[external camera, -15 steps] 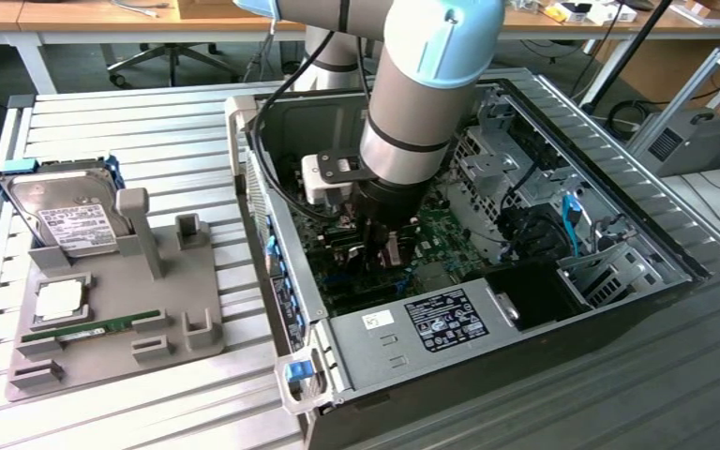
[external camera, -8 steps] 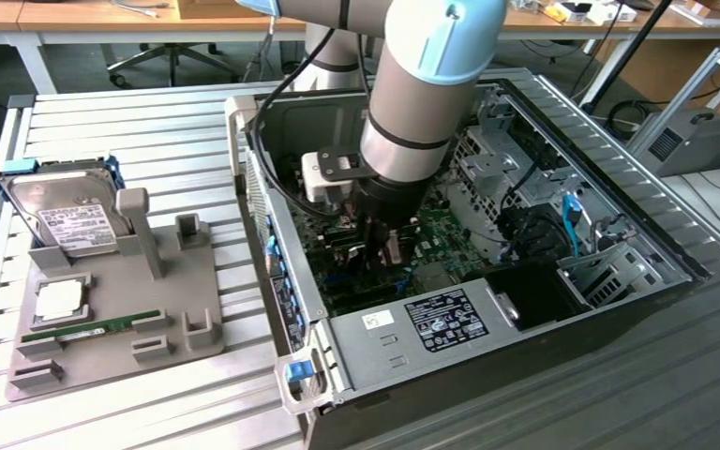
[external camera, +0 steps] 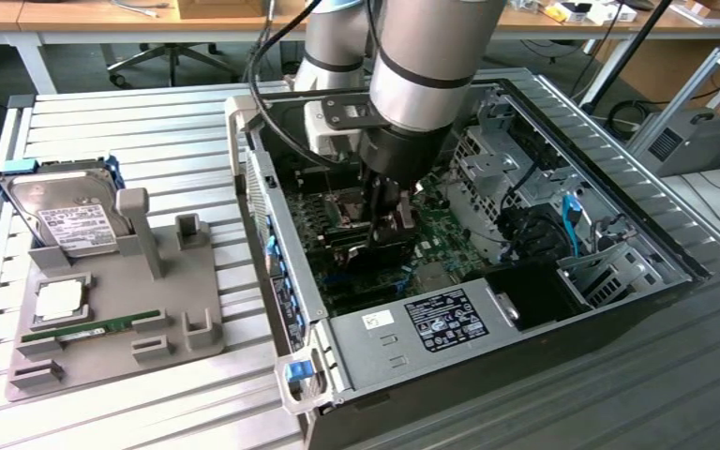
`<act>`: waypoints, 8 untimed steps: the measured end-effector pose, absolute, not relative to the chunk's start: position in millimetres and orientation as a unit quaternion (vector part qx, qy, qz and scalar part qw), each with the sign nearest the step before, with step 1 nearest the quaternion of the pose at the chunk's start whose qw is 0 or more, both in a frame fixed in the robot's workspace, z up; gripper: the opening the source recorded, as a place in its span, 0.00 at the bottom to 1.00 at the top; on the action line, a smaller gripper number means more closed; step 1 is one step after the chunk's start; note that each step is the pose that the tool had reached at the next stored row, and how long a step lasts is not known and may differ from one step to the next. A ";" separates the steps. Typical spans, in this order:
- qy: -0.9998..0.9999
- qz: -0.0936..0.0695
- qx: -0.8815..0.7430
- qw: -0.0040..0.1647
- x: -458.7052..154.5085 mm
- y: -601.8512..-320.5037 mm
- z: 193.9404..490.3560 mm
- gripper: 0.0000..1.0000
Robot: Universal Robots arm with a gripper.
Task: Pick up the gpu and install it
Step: 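Insert the gpu into the slot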
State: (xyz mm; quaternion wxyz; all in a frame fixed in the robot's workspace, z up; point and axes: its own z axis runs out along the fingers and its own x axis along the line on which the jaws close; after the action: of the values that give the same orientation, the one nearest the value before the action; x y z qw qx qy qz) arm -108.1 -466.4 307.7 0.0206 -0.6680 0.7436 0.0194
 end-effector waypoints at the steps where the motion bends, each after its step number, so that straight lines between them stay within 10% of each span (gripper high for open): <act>1: 0.742 0.019 -0.670 0.021 -108.1 -466.1 312.9 0.43; 8: 0.703 0.019 -0.710 0.018 -108.2 -463.9 313.1 0.43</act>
State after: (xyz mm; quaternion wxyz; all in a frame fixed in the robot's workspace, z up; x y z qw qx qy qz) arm -108.2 -463.9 313.1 0.0182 -0.7104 0.7034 0.0189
